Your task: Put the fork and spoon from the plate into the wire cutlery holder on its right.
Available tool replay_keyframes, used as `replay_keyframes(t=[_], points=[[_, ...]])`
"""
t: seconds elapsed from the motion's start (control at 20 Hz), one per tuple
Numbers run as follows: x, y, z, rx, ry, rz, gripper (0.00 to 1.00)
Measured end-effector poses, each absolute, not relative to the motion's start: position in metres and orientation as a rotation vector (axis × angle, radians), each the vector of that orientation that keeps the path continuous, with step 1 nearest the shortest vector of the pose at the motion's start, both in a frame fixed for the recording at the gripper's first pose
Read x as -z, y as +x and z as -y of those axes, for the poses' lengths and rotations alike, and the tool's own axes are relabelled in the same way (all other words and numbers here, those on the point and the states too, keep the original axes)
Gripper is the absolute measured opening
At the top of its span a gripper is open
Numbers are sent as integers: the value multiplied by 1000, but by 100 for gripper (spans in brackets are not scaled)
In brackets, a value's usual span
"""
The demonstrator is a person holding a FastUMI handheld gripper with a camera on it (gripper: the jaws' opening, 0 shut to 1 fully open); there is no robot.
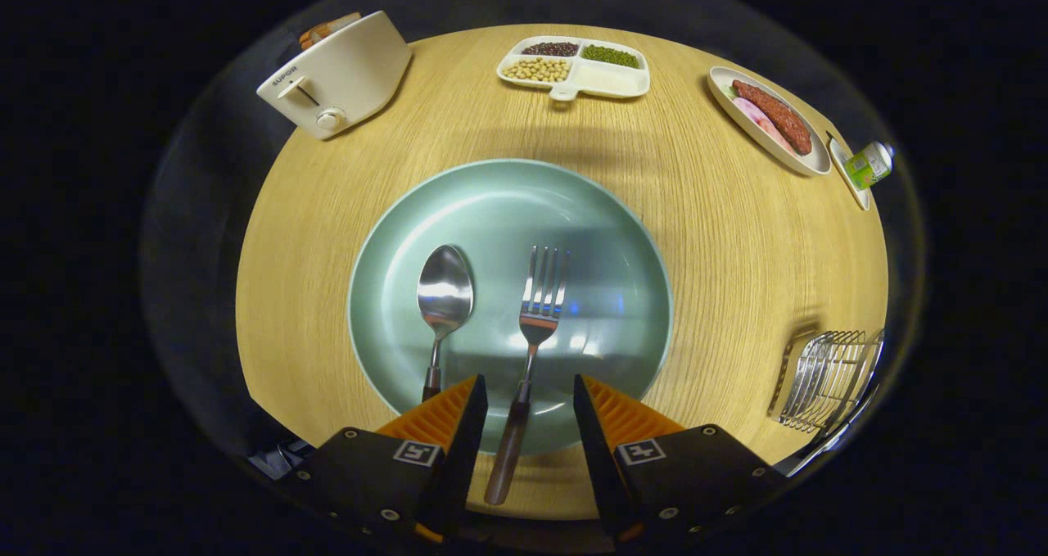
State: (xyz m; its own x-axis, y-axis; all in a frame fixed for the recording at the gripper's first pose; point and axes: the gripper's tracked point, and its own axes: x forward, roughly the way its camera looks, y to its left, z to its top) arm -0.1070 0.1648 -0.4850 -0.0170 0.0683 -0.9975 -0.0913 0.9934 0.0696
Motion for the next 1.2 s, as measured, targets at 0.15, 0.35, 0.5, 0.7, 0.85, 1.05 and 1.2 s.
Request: replay_keyframes(t=[0.15,0.35,0.5,0.7,0.85,1.05,1.2], points=[[492,-109,-163,-81,1,-1608,54],[495,-105,-163,-28,76,-1617,21],[492,-106,-162,-36,90,-1609,6],[474,-98,-160,-72,128,-1551,5],[453,-95,-148,-83,130,-1502,5],[409,-94,-123,-90,145,-1431,5],[377,-89,-89,-67,139,-1361,5]])
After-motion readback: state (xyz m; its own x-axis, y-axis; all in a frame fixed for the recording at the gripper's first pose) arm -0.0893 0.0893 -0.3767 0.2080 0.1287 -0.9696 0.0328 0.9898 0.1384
